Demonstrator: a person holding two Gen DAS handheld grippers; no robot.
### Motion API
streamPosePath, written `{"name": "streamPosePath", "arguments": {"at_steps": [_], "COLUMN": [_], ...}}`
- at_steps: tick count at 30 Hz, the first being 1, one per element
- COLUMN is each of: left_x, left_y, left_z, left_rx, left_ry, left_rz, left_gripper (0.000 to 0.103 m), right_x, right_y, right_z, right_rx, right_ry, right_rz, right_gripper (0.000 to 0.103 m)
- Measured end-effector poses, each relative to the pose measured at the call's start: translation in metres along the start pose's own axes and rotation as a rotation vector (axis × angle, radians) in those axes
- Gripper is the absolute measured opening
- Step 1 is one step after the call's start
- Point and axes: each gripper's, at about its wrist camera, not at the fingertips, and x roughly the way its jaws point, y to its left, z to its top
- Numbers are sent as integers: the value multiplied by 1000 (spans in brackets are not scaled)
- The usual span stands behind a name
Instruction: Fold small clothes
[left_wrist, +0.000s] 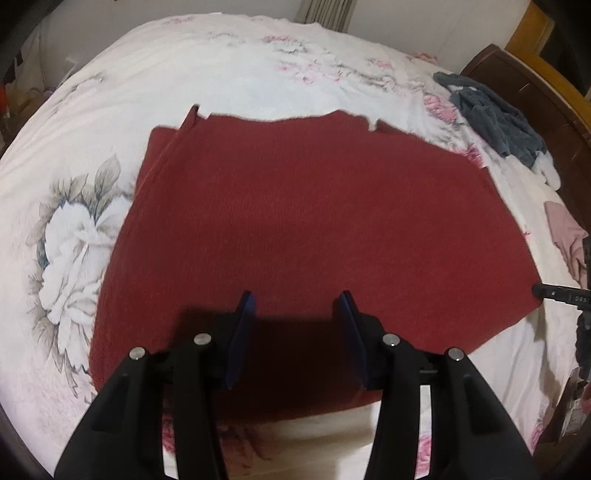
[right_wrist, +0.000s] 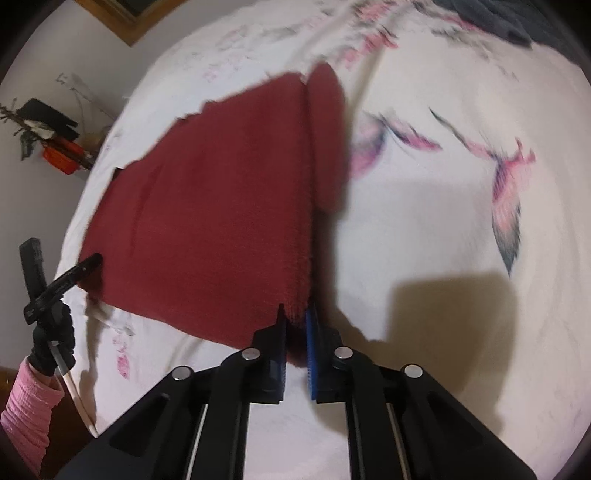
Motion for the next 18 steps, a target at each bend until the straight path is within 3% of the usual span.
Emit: {"name": "streamPosePath", "arguments": {"at_steps": [6,11,15,18], "left_x": [8,-3,0,6], "left_y": [7,-3,-15,-21], "left_z": [0,13,27,33], "left_rx": [-22,-42,-65,-79], "left_ry": [20,-9,-24,-27], "left_rz": [-19,-49,-71,-74], "left_gripper": [46,48,51,52], "right_x": [14,-4,-6,6], "right_y": [-13,-15,-20,-21], "right_z": [-5,8,29,42], "right_rx": [53,83,123,120], "right_ry": [16,-43,-60,-40], "right_rz": [55,100,144,101], "right_gripper": [11,36,47,58]}}
